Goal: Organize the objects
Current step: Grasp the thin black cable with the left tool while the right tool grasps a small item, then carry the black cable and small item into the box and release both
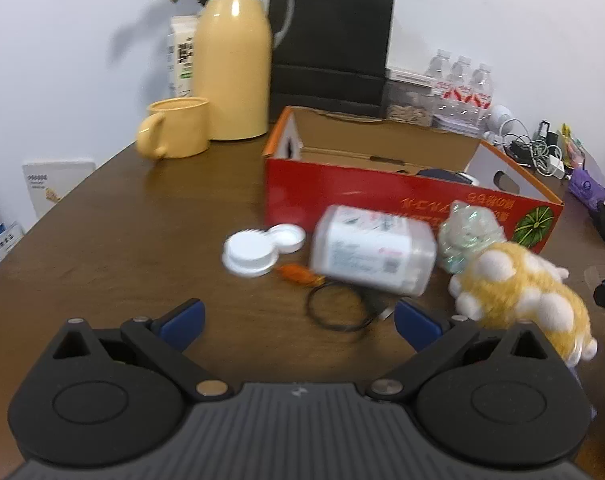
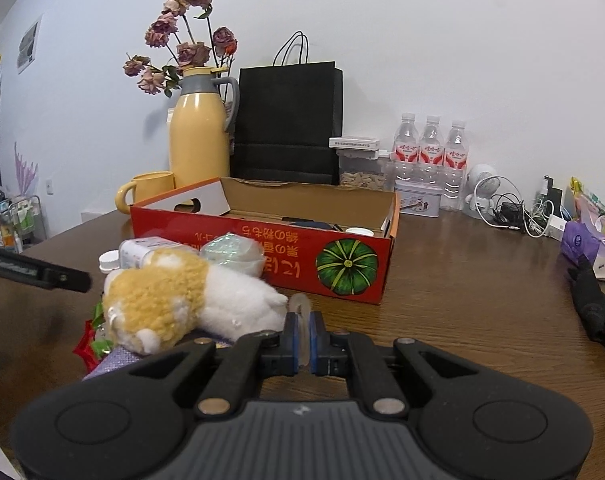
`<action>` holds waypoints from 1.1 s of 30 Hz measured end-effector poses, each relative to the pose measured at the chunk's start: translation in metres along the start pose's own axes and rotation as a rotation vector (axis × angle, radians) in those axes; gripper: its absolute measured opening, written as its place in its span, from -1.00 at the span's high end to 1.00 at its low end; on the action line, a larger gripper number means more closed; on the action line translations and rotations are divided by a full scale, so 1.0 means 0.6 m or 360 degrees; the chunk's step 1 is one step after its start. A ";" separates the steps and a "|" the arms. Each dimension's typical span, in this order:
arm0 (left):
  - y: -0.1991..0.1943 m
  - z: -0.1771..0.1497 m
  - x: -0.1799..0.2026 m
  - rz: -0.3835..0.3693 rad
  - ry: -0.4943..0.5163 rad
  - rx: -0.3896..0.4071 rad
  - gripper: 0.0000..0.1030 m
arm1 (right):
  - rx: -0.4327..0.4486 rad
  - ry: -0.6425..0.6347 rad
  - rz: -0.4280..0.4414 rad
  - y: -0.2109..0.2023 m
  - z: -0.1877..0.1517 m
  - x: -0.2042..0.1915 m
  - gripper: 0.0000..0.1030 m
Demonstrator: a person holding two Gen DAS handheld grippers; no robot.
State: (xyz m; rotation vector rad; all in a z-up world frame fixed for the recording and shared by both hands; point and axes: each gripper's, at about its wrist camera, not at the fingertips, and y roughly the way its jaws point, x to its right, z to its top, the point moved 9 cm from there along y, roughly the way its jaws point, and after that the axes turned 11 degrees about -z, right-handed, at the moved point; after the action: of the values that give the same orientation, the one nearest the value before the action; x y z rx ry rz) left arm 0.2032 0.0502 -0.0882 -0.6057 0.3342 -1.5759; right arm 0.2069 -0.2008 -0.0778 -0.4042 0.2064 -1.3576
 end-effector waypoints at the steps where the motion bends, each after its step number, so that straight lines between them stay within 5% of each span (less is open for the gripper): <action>1: 0.007 0.002 0.007 -0.0010 0.0015 -0.0003 -0.99 | 0.0000 0.0000 0.0001 0.000 0.000 0.000 0.91; 3: 0.022 0.004 0.025 -0.0034 0.0057 -0.0015 -0.79 | 0.0004 0.0001 0.0001 0.002 0.002 0.002 0.91; 8: 0.058 -0.003 0.054 -0.0076 0.0128 -0.0097 0.14 | 0.0011 0.0020 -0.0006 0.007 0.005 0.011 0.91; 14: 0.071 -0.011 0.064 -0.0106 0.0144 -0.0126 0.72 | 0.0004 0.0036 0.0005 0.011 -0.001 0.015 0.91; 24: 0.038 -0.015 0.069 -0.0120 0.0168 -0.0054 0.85 | 0.0006 0.0046 0.0016 0.008 -0.003 0.014 0.91; 33: -0.043 0.006 0.071 -0.0143 0.0198 0.0132 0.85 | 0.0036 0.0040 0.0015 -0.001 0.007 0.013 0.91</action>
State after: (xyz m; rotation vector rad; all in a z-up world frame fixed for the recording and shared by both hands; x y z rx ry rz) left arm 0.1835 0.0115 -0.0634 -0.4652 0.3368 -1.7094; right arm 0.2096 -0.2079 -0.0732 -0.3671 0.2136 -1.3554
